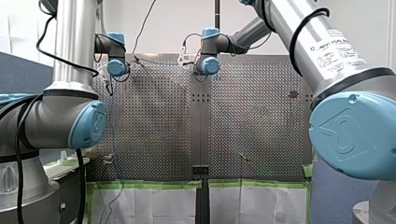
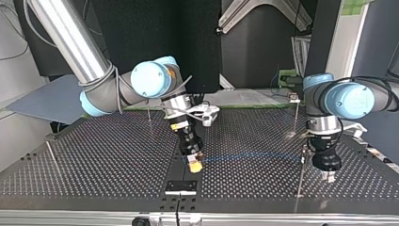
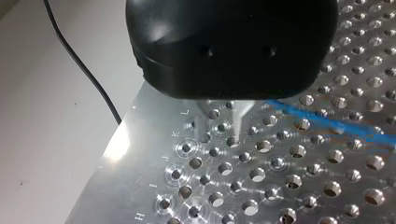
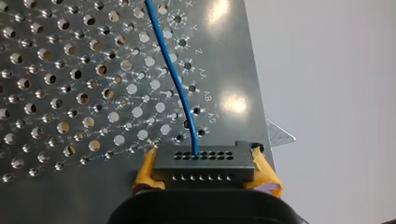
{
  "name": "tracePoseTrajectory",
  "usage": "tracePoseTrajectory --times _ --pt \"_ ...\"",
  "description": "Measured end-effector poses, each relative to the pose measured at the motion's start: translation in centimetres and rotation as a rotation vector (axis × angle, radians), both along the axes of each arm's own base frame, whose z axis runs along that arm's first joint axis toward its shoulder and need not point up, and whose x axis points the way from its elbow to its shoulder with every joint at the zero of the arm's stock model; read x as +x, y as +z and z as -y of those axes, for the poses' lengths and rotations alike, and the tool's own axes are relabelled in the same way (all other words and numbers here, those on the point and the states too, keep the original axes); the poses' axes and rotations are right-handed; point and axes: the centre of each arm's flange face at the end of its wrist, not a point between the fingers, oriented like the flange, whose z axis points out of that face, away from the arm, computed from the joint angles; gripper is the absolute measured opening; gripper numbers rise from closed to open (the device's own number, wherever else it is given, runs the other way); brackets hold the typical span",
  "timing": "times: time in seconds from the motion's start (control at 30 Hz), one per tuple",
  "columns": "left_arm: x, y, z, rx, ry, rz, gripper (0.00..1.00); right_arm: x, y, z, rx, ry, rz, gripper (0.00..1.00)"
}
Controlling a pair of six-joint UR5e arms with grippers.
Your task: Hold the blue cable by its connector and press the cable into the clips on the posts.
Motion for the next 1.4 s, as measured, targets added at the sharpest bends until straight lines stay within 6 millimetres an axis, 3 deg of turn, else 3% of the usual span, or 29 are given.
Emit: tracePoseTrajectory --times 0.03,0.07,0.1,0.13,0.17,0.53,1.23,1.4 --pt "0.0 -0.1 0.0 0.001 0.003 -0.004 0.6 0.0 0.0 0.0 0.0 0.0 -0.001 0.0" --pt "-0.1 -0.1 0.0 0.002 0.007 -0.012 0.71 0.0 0.0 0.0 0.001 0.0 -0.001 0.0" --pt "-0.2 -0.2 0.0 0.003 0.009 -0.018 0.93 0.0 0.0 0.0 0.001 0.0 -0.002 0.0" --pt "-0.2 -0.3 0.1 0.004 0.011 -0.024 0.93 0.0 0.0 0.0 0.002 0.0 -0.002 0.0" --pt "-0.3 -0.4 0.1 0.006 0.014 -0.033 1.0 -0.1 0.0 0.0 0.002 0.0 -0.003 0.0" --pt "-1.7 -1.1 0.8 0.033 0.033 -0.122 1.0 -0.1 -0.1 0.1 0.003 0.0 -0.003 0.0" --pt "-10.5 -2.6 3.1 -0.036 -0.094 -0.27 1.0 -0.1 -0.2 0.1 0.001 -0.002 -0.007 0.0" --pt "-12.2 -1.9 3.7 -0.018 -0.127 -0.276 1.0 -0.1 -0.2 0.1 0.001 -0.001 -0.008 0.0"
